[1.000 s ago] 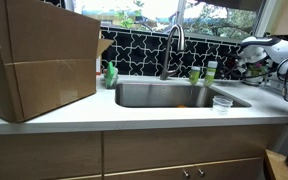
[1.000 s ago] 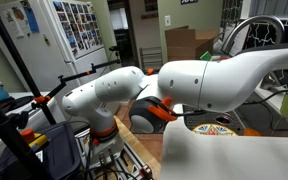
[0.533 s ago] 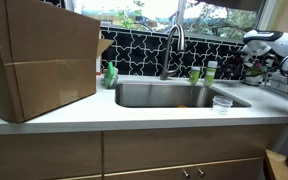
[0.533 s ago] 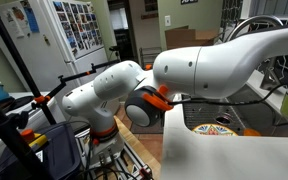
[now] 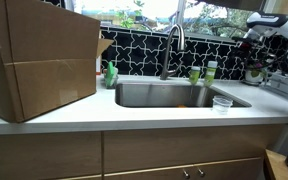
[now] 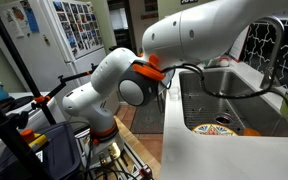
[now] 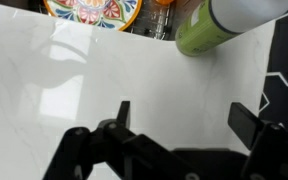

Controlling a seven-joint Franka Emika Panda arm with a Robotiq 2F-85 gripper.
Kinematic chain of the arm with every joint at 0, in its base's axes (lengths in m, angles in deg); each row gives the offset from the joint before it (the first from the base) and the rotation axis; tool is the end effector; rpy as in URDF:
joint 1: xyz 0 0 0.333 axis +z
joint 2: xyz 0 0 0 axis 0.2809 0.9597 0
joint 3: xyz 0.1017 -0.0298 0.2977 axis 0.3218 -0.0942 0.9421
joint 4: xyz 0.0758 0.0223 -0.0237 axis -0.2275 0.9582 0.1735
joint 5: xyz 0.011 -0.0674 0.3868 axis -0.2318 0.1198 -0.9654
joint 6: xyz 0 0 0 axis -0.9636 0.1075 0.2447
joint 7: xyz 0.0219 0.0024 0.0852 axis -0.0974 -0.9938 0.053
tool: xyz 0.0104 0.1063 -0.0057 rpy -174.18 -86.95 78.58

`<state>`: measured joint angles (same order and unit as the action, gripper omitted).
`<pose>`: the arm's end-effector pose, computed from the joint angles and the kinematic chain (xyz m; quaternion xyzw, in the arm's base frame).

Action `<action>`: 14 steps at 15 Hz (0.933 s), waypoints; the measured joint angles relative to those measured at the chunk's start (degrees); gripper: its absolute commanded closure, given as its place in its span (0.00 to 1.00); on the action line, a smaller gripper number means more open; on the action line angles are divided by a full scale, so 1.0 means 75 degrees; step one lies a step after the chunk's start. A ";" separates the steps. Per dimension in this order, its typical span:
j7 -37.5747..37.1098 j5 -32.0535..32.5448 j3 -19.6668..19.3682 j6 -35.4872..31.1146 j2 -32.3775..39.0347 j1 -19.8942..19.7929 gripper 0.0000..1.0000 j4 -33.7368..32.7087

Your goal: Pour some of the liquid from the bottle on the right in the sink

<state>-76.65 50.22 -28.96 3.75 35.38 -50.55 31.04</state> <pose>0.3420 -0.6716 0.4882 -0.4561 0.8728 0.0185 0.1729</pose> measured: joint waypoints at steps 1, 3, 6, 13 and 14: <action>0.0293 0.0158 -0.0082 0.0071 -0.0156 0.0067 0.00 -0.0002; 0.0905 0.0462 -0.0254 0.0141 -0.0445 0.0215 0.00 -0.0006; 0.1920 0.0877 -0.0509 0.0142 -0.0817 0.0448 0.00 -0.0011; 0.4548 0.1393 -0.0877 -0.0088 -0.1370 0.0860 0.00 -0.0018; 0.4927 0.1394 -0.0877 -0.0156 -0.1414 0.0904 0.00 -0.0018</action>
<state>-39.70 60.68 -35.54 2.57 24.77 -43.77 30.91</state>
